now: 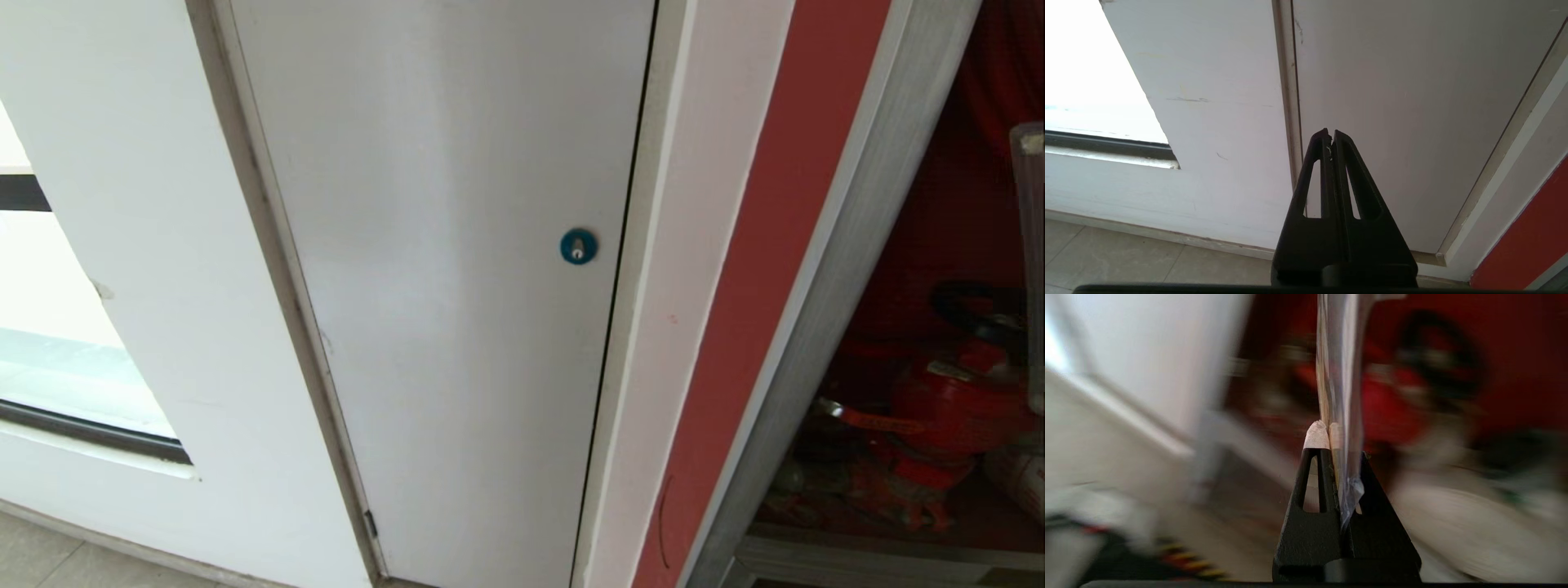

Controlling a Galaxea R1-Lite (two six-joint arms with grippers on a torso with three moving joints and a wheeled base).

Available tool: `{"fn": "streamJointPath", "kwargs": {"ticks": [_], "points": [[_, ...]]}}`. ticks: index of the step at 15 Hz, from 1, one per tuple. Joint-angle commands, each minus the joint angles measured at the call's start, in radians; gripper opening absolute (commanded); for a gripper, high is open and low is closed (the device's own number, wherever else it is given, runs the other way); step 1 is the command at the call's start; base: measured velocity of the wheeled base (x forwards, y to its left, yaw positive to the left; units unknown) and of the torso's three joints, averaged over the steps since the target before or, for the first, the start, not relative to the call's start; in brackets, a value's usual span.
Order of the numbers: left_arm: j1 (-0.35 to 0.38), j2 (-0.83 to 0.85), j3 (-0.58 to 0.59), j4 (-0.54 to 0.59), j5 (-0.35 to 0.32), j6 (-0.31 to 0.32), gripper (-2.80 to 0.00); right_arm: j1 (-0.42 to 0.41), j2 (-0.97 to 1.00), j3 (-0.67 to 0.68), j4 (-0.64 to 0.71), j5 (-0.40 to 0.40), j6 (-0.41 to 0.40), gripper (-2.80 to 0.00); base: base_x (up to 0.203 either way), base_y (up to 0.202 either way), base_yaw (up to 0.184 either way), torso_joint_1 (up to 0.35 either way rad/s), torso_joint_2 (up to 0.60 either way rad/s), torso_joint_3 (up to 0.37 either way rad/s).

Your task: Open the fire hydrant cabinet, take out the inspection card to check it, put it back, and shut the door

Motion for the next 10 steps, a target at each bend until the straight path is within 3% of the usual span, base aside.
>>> {"fn": "streamJointPath", "kwargs": {"ticks": [1, 6, 10], "points": [[0.0, 0.001, 0.006, 0.0, 0.0, 0.0, -2.8, -0.04, 0.009, -0.015, 0.012, -0.042, -0.068, -2.8, 0.0, 0.0, 0.0, 0.0, 0.0, 0.0], [0.0, 0.001, 0.006, 0.0, 0.0, 0.0, -2.8, -0.285, 0.074, -0.099, 0.041, -0.062, -0.337, -2.8, 0.0, 0.0, 0.0, 0.0, 0.0, 0.0], [0.0, 0.001, 0.006, 0.0, 0.0, 0.0, -2.8, -0.561, 0.133, -0.147, 0.024, -0.125, -0.666, -2.8, 0.0, 0.0, 0.0, 0.0, 0.0, 0.0]]}}
